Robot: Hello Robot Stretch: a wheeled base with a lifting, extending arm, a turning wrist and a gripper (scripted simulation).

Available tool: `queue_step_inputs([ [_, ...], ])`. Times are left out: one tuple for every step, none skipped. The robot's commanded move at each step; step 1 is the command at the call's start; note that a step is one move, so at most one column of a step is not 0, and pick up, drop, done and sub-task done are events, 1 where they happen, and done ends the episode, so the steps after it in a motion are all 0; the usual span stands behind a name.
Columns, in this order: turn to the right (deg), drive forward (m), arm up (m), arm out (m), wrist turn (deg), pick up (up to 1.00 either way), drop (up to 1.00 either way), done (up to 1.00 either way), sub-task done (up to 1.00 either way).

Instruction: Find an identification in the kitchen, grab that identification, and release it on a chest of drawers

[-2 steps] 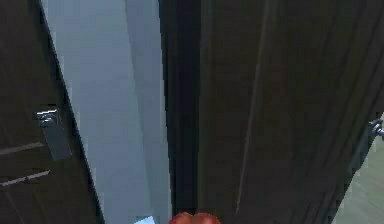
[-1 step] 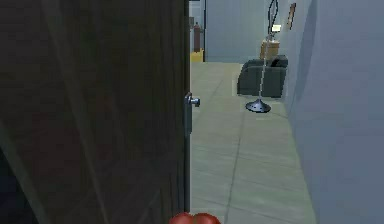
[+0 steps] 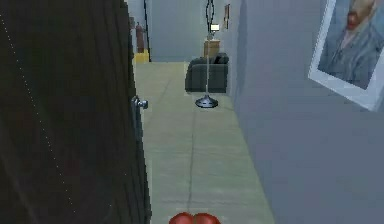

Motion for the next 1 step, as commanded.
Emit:
queue_step_inputs([
  [0.0,1.0,0.0,0.0,0.0,0.0,0.0,0.0,0.0],
])
